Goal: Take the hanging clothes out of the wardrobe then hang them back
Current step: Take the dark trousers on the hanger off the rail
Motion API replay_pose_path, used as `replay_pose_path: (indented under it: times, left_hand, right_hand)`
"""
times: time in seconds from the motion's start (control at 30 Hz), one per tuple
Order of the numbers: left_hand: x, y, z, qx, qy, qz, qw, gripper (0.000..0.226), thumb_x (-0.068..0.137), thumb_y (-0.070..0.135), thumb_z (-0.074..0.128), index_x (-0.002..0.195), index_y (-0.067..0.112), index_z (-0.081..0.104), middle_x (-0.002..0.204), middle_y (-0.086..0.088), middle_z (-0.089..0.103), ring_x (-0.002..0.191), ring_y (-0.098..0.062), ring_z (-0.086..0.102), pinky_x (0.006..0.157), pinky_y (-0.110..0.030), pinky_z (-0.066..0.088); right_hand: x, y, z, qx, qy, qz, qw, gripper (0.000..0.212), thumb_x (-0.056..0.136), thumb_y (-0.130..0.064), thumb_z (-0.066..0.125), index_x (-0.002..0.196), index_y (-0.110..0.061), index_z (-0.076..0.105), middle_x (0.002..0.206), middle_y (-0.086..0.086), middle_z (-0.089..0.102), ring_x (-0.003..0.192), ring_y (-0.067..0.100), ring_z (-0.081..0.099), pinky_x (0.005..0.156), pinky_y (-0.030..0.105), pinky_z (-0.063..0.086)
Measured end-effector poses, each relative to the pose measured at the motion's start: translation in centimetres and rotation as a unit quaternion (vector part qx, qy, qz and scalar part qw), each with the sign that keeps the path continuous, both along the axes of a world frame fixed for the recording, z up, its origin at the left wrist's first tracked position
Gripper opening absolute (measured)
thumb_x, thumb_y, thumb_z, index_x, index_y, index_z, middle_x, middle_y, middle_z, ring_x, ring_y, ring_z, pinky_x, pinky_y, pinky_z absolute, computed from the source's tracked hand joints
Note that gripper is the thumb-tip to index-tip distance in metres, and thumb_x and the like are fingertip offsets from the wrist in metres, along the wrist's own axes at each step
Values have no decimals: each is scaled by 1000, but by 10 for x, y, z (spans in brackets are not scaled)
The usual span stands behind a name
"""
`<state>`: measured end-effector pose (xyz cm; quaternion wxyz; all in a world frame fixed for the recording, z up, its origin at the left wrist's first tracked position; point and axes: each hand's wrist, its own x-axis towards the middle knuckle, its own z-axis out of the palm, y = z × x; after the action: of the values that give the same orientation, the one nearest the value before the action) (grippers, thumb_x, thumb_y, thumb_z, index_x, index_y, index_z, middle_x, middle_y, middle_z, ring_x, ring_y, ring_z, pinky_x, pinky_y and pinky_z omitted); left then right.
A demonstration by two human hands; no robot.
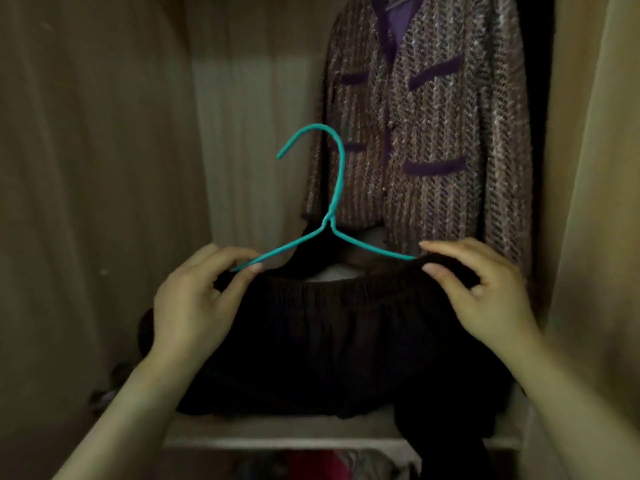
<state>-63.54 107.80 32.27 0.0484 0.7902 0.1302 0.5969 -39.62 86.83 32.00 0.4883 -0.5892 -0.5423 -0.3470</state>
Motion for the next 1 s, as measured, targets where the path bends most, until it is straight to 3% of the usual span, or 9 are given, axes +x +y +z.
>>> replay_pose_path:
  times: [0.13, 0.27, 0.4, 0.53, 0.73, 1.0]
  left_hand:
    - [-56, -52, -13, -15, 21, 33, 999, 15, 84, 38, 59, 94, 31, 69, 79, 9, 60, 66, -15, 59, 54, -41, 48]
    - [-109, -94, -50, -30, 58, 40, 997, 17, 83, 39, 59, 94, 32, 69, 77, 13, 58, 59, -11, 54, 50, -28, 42]
    - [-165, -127, -92, -40, 94, 26, 994, 20, 83, 42, 57, 94, 33, 70, 75, 14, 56, 52, -9, 50, 45, -24, 39]
    - [-221, -159, -135, -81, 128, -26, 988, 23, 83, 44, 54, 91, 31, 71, 77, 12, 60, 62, -9, 55, 51, -29, 42]
    - [-285, -204, -171, -47, 165, -95, 981, 15, 85, 30, 60, 90, 23, 72, 79, 2, 64, 73, -23, 64, 59, -44, 49]
    - [-274, -296, -209, -46, 216, -241, 945, 12, 85, 30, 64, 90, 25, 73, 82, 6, 66, 77, -21, 65, 62, -42, 49]
  right_hand:
    - [-50, -36, -27, 2, 34, -1, 999, 22, 84, -22, 63, 105, -19, 69, 94, -3, 64, 89, 5, 59, 82, 10, 40]
    - [-110, -78, -81, -30, 84, 4, 996, 23, 84, -23, 62, 106, -22, 68, 92, -3, 63, 87, 1, 58, 67, 9, 41]
    - [-175, -121, -132, -54, 133, -7, 990, 21, 85, -30, 61, 105, -27, 65, 92, -4, 64, 88, -3, 58, 64, 9, 40]
    - [-251, -168, -182, -63, 196, -48, 977, 19, 82, -24, 65, 101, -26, 67, 92, -3, 66, 90, -5, 58, 82, 7, 38]
    - [-364, -249, -228, -71, 248, -118, 959, 19, 85, -28, 63, 102, -21, 68, 92, -6, 65, 90, -3, 59, 84, 10, 39]
    - [-461, -381, -264, -63, 306, -277, 909, 18, 83, -16, 65, 100, -13, 69, 91, -1, 66, 89, -1, 59, 84, 11, 40]
